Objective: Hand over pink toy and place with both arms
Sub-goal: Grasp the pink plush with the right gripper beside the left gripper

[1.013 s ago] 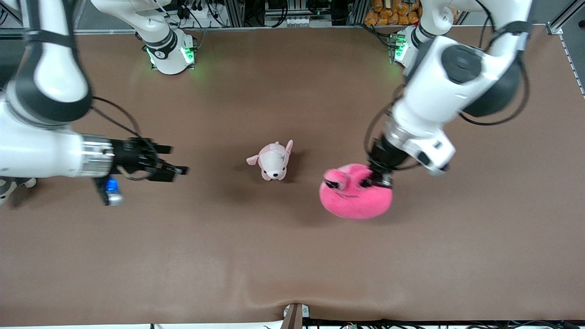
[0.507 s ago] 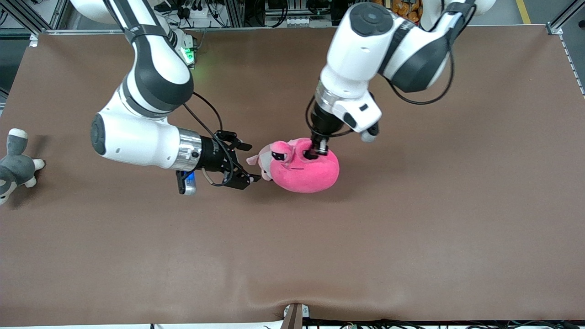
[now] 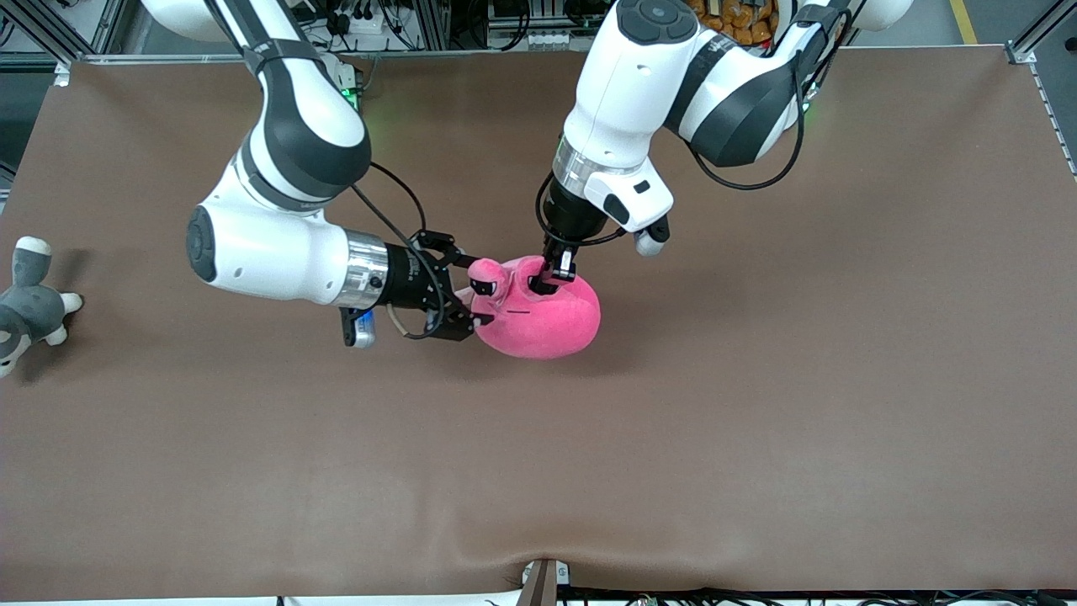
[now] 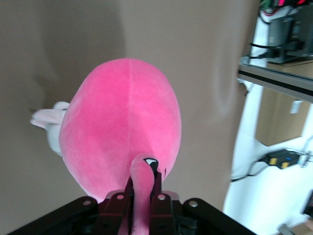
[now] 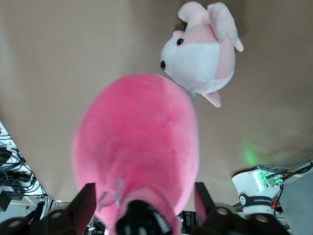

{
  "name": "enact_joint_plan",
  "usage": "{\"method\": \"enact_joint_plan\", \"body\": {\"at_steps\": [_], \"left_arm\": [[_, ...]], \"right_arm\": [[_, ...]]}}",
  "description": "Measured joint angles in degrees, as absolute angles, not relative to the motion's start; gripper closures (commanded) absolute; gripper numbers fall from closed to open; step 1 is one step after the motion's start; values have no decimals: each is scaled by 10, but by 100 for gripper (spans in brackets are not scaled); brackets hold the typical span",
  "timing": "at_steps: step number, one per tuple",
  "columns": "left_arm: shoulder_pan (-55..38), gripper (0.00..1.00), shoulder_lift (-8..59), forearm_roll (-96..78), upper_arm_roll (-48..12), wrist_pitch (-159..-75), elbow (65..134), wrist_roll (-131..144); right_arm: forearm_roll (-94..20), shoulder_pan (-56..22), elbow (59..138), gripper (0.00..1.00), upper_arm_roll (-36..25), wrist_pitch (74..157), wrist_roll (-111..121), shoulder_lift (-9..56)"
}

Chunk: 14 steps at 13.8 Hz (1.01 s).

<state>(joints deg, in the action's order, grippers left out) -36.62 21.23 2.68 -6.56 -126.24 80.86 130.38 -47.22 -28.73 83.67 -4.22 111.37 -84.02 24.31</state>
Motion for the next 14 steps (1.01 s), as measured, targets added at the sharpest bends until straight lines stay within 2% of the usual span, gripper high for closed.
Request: {"method": "enact_joint_plan", "body": {"at_steps": [1, 7, 8, 9, 10, 14], "left_arm": [[-369, 100, 212, 38, -66, -1270, 809, 1316], [-380, 100, 219, 56, -64, -1276, 808, 1335], [-380, 94, 219, 56, -63, -1277, 808, 1335], [-380, 20, 219, 56, -63, -1277, 808, 1335], [-380, 0, 219, 56, -63, -1278, 808, 1335], [-380, 0, 219, 70, -63, -1280, 807, 1335]], "right_arm": [[-472, -290, 837, 100, -42, 1114, -846, 243], [-497, -288, 836, 100, -50, 1115, -883, 243], [-500, -286, 836, 100, -51, 1115, -884, 243], [-503, -284, 836, 100, -52, 1115, -884, 243], [-504, -282, 836, 100, -52, 1115, -884, 243], [-505, -281, 834, 100, -53, 1115, -885, 243]]}}
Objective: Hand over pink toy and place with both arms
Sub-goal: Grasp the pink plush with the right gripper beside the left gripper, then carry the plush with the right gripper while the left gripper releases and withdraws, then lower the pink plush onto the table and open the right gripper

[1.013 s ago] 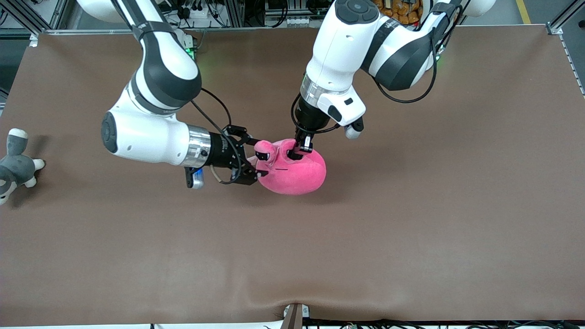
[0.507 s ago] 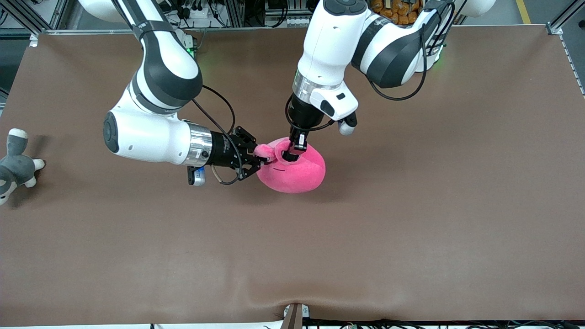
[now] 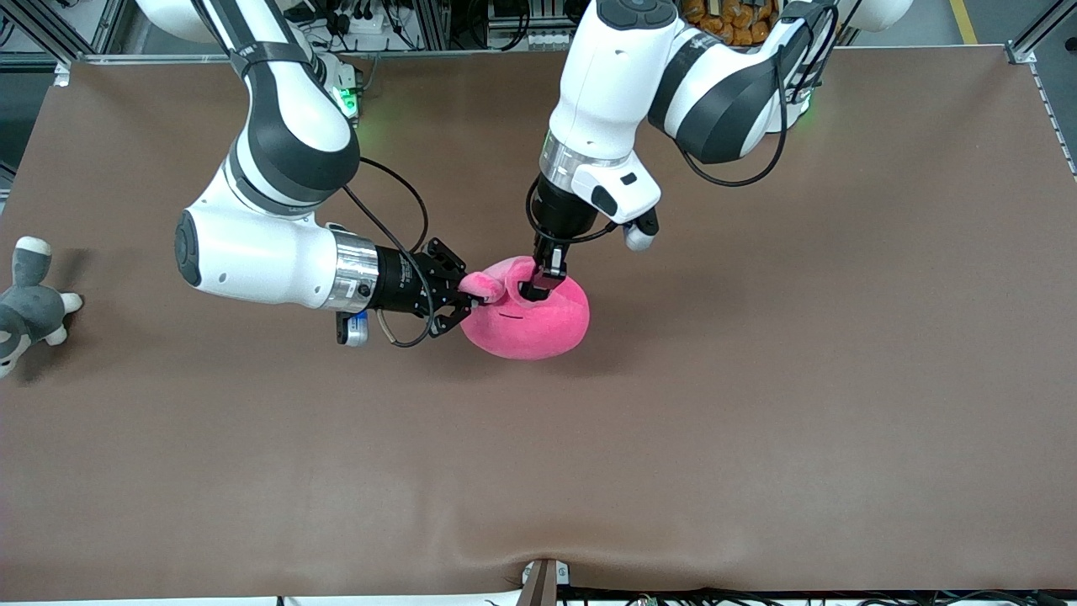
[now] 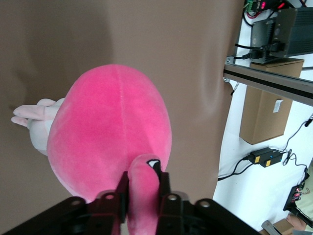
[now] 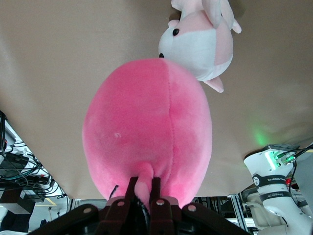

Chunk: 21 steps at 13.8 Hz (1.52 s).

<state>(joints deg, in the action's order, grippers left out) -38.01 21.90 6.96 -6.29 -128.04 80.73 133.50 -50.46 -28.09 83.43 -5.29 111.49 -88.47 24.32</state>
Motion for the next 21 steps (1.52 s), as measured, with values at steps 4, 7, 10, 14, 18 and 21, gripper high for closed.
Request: {"method": "enact_joint_plan", "body": {"at_steps": [4, 7, 10, 14, 18, 21], "left_arm": [[-379, 0, 219, 113, -62, -1281, 799, 1318], [-361, 0, 216, 117, -59, -1266, 796, 1271], [-316, 0, 208, 115, -57, -1207, 795, 1170], [-233, 0, 195, 45, -57, -1145, 795, 980], [-155, 0, 175, 4, -58, -1099, 796, 842], [-109, 0, 146, -16, -58, -1076, 813, 731]], "right_arm": [[-504, -249, 834, 100, -58, 1103, -884, 243], [-504, -177, 834, 100, -62, 1059, -871, 244], [-503, -64, 837, 100, -66, 969, -759, 251], [-474, 71, 838, 100, -66, 886, -605, 289], [-432, 157, 844, 100, -66, 828, -447, 340], [-384, 183, 846, 100, -66, 825, -354, 380]]}}
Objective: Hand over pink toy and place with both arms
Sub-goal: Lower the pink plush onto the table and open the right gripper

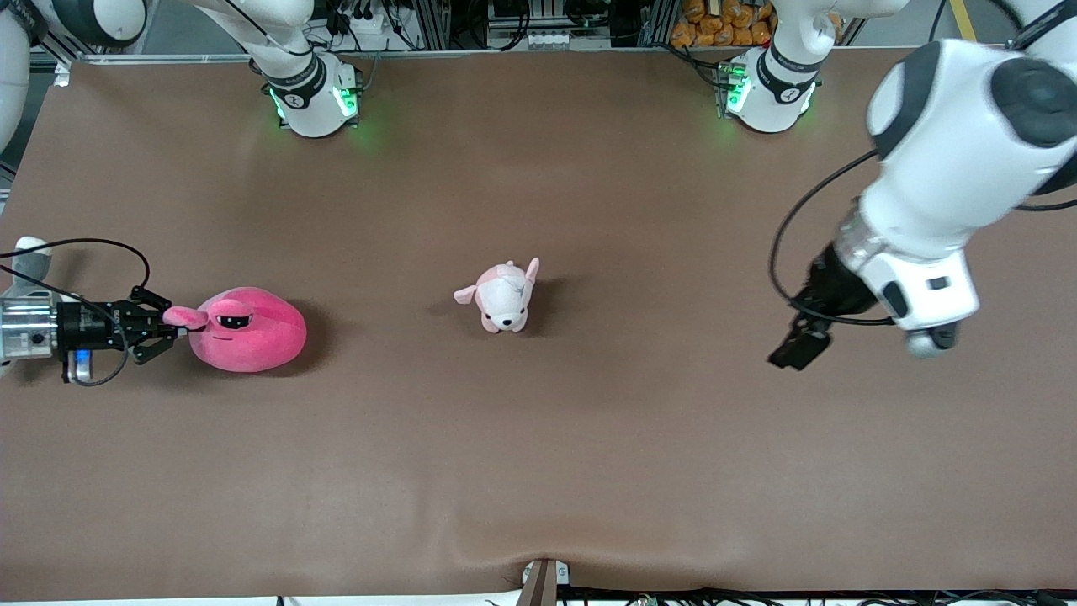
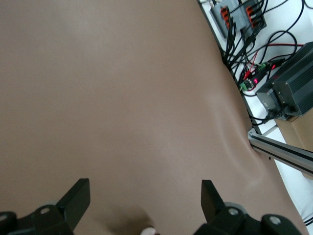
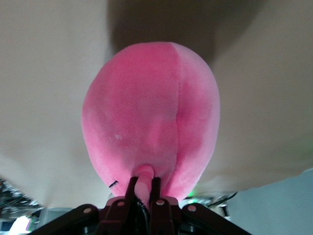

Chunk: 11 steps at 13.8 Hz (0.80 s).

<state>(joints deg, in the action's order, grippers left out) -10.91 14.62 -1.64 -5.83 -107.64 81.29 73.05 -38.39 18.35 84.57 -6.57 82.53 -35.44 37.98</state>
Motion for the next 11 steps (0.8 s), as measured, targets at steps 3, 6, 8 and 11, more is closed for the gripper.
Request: {"method": "enact_joint_plan", "body": {"at_steps": [3, 6, 8, 11], "left_arm": [[-71, 0, 108, -30, -58, -1043, 836, 624], [-47, 0, 85, -31, -58, -1016, 847, 538], [-34, 0, 74, -31, -59, -995, 849, 480], [-14, 0, 52, -32, -58, -951, 854, 372]], "right_arm": [[-342, 184, 846, 83, -63, 850, -283, 398], [-336, 193, 840, 0, -63, 851, -241, 399], [-335, 193, 823, 0, -60, 847, -231, 399], [-308, 180, 726, 0, -51, 779, -227, 393]]}}
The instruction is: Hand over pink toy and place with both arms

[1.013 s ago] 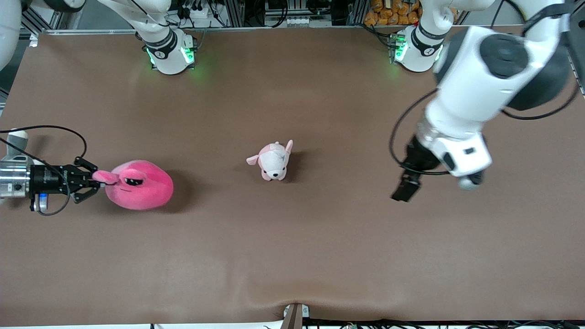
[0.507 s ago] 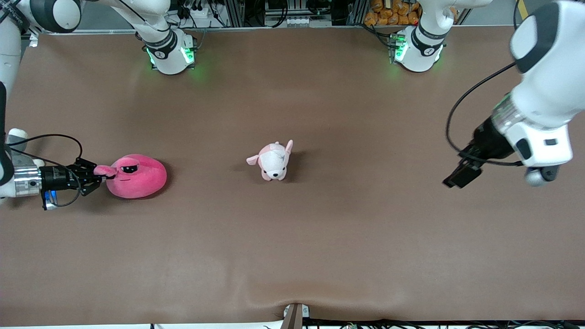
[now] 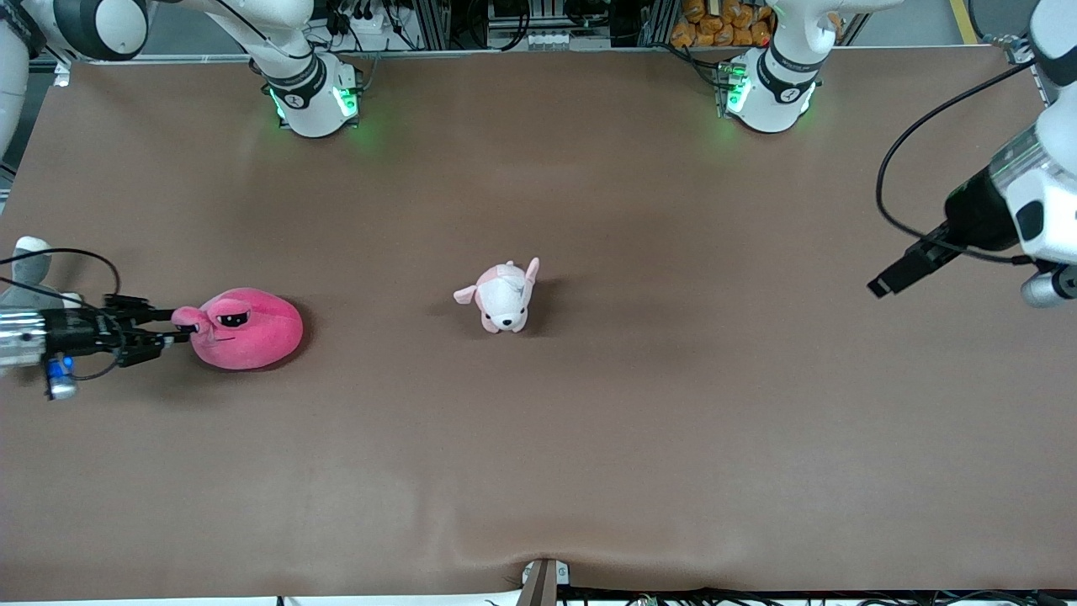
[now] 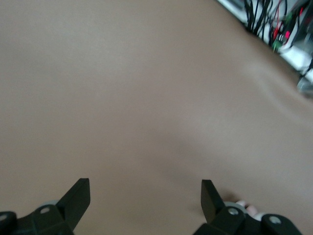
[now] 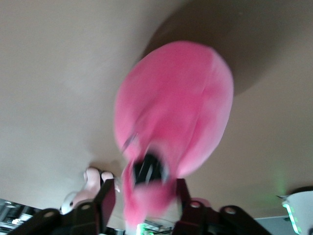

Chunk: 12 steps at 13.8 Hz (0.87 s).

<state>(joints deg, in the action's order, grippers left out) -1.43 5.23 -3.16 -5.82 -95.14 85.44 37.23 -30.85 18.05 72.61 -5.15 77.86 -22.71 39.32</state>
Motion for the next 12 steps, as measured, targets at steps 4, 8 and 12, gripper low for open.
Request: {"method": "enact_joint_plan", "body": {"at_steps": [4, 8, 12], "left_arm": [[-13, 0, 37, -32, -57, -908, 858, 232], [-15, 0, 30, 4, -56, -863, 858, 90], [-16, 0, 17, 16, -56, -832, 857, 11]], "right_arm": [[-218, 108, 615, 0, -48, 747, -225, 375], [-170, 62, 584, 0, -48, 726, -139, 321], [-67, 15, 582, 0, -46, 681, -16, 236]]}}
